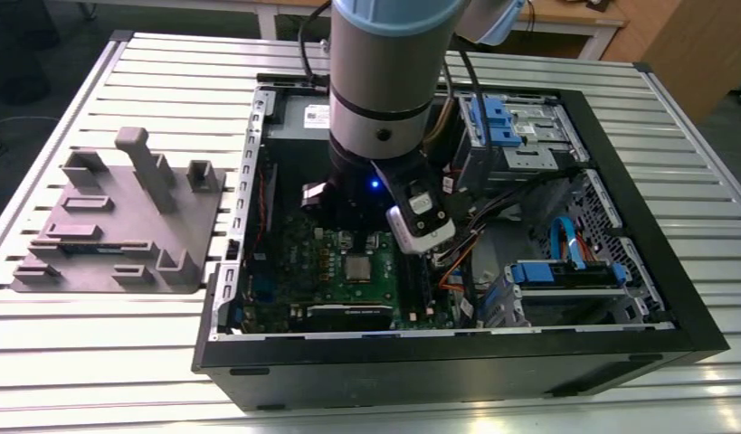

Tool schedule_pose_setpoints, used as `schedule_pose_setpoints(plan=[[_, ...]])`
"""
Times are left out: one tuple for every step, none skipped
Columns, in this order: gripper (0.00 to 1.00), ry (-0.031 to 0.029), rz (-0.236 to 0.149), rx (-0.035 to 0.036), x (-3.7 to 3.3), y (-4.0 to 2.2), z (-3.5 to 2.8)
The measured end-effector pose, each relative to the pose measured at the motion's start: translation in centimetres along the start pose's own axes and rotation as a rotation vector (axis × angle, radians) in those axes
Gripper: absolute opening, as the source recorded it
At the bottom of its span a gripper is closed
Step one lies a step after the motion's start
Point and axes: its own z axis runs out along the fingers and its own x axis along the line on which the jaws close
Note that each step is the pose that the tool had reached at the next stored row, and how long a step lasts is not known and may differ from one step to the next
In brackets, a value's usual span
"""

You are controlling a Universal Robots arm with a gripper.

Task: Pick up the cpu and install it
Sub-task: 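Close the cpu cover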

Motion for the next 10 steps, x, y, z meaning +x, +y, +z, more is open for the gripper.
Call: schedule_pose_setpoints(plan=[[0.1, 0.0, -0.004, 0.0002, 0.03, 0.0, 0.01], [0.1, 0.0005, -0.019, 0.0003, 0.03, -0.01, 0.03], [0.1, 0.0011, -0.037, 0.0005, 0.04, -0.01, 0.06], [0.1, 0.0017, -0.055, 0.0008, 0.04, -0.01, 0.09], [0.1, 0.0024, -0.073, 0.001, 0.04, -0.01, 0.11], [0.1, 0.003, -0.091, 0.0013, 0.04, -0.01, 0.13], [0.1, 0.0037, -0.11, 0.0014, 0.03, -0.01, 0.16], [0.1, 0.0042, -0.128, 0.0016, 0.03, -0.01, 0.18], [0.1, 0.005, -0.146, 0.002, 0.04, -0.01, 0.19], [0.1, 0.0056, -0.164, 0.0022, 0.04, -0.02, 0.18]])
